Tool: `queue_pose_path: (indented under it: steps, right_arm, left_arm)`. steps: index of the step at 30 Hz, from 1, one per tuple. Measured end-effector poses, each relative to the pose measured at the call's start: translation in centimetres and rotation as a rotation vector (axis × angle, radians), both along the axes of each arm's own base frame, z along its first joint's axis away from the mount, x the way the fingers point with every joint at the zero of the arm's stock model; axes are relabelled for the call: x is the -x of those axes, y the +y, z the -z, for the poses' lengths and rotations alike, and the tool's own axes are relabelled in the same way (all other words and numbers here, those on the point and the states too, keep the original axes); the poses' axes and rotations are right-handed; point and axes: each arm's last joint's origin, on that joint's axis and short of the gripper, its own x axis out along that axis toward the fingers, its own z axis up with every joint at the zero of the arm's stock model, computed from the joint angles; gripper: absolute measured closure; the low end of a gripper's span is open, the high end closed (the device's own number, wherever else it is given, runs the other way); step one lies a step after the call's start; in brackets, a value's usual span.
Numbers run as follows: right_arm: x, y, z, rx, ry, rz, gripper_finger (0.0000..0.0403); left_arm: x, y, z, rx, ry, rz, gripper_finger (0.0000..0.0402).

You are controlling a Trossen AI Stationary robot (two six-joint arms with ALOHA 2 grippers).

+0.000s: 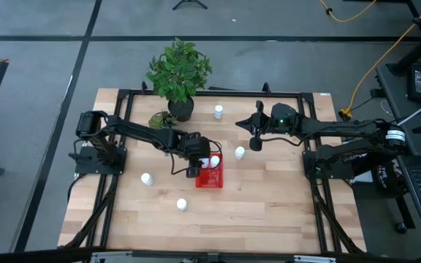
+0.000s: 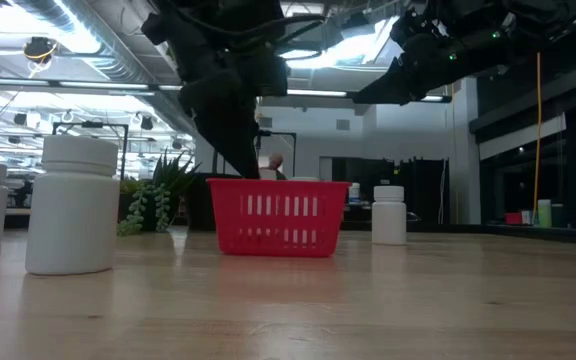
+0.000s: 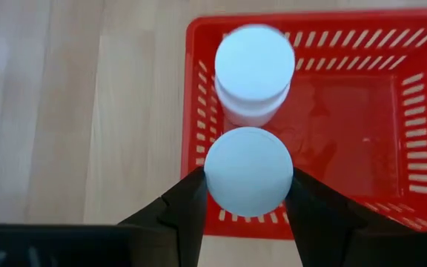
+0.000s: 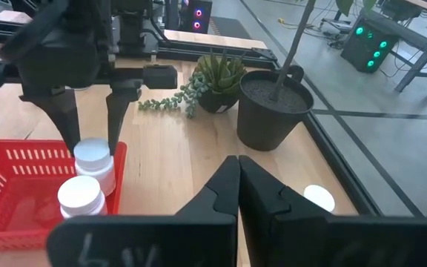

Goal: Pick and place pill bottles into a basket
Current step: Put the white medicine bottle into the red bin

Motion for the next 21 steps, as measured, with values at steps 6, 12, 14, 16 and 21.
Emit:
queue_pose_path:
  steps: [6, 12, 14, 16, 21]
  right_arm:
    - [0.00, 0.00, 0.00, 0.000, 0.000, 0.000, 0.0396]
    - [0.00, 0.00, -0.01, 0.000, 0.000, 0.000, 0.0396]
    - [0.00, 0.00, -0.01, 0.000, 0.000, 0.000, 0.0396]
    - [0.00, 0.00, -0.01, 0.000, 0.000, 0.000, 0.0396]
    - [0.00, 0.00, -0.01, 0.000, 0.000, 0.000, 0.0396]
  left_arm:
    - [-0.07, 0.02, -0.05, -0.007, -0.009, -0.004, 0.0247]
    - [-0.06, 0.01, -0.06, -0.011, -0.008, 0.004, 0.0240]
    - [-0.06, 0.02, -0.06, -0.011, -0.008, 0.003, 0.0240]
    - [-0.06, 0.02, -0.06, -0.012, -0.008, 0.005, 0.0240]
    - [-0.06, 0.02, -0.07, -0.012, -0.008, 0.005, 0.0240]
